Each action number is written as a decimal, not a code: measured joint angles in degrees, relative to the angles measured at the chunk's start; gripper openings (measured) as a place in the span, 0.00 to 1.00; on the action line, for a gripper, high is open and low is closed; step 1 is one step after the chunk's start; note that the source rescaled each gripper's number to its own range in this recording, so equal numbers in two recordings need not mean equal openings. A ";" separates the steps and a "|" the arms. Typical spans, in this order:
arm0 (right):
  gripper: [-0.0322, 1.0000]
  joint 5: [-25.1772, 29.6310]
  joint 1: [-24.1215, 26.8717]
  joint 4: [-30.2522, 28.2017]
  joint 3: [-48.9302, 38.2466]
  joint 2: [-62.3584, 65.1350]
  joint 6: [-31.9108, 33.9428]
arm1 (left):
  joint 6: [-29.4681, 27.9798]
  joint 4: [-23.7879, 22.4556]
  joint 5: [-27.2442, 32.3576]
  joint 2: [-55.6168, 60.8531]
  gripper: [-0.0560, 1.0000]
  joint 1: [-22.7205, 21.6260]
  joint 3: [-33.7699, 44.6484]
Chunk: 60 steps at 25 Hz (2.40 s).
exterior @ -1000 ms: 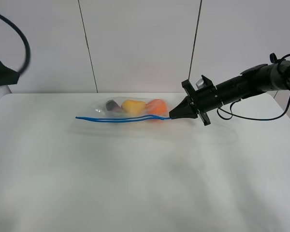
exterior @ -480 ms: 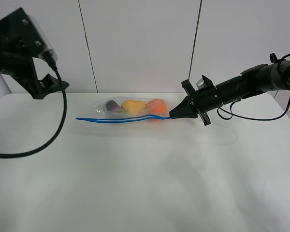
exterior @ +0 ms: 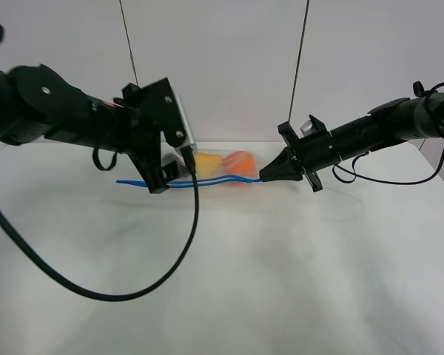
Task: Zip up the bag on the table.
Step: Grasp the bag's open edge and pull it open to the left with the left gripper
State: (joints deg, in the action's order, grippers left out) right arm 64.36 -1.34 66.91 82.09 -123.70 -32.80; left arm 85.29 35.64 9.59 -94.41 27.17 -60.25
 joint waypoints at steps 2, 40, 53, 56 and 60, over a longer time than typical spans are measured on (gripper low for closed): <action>0.03 0.00 0.00 0.00 0.00 0.00 0.14 | 0.00 0.04 -2.61 -2.52 1.00 2.37 0.00; 0.03 -0.43 0.00 -0.11 0.00 0.00 0.85 | -19.72 -16.80 -52.33 -27.38 0.43 16.54 -0.06; 0.03 -0.73 0.00 0.28 0.00 0.00 1.03 | -19.90 -17.20 -52.29 -27.83 0.13 16.54 -0.01; 0.03 -0.76 0.00 0.28 0.00 0.00 1.09 | -19.90 -17.24 -52.29 -27.83 0.07 16.54 0.16; 0.03 -0.76 0.00 0.28 0.00 0.00 1.09 | -19.90 -17.24 -52.29 -27.83 0.05 16.54 0.16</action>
State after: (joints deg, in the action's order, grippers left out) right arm 63.60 -1.34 67.19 82.09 -123.70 -31.71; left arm 65.39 18.40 -42.71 -122.24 43.71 -60.09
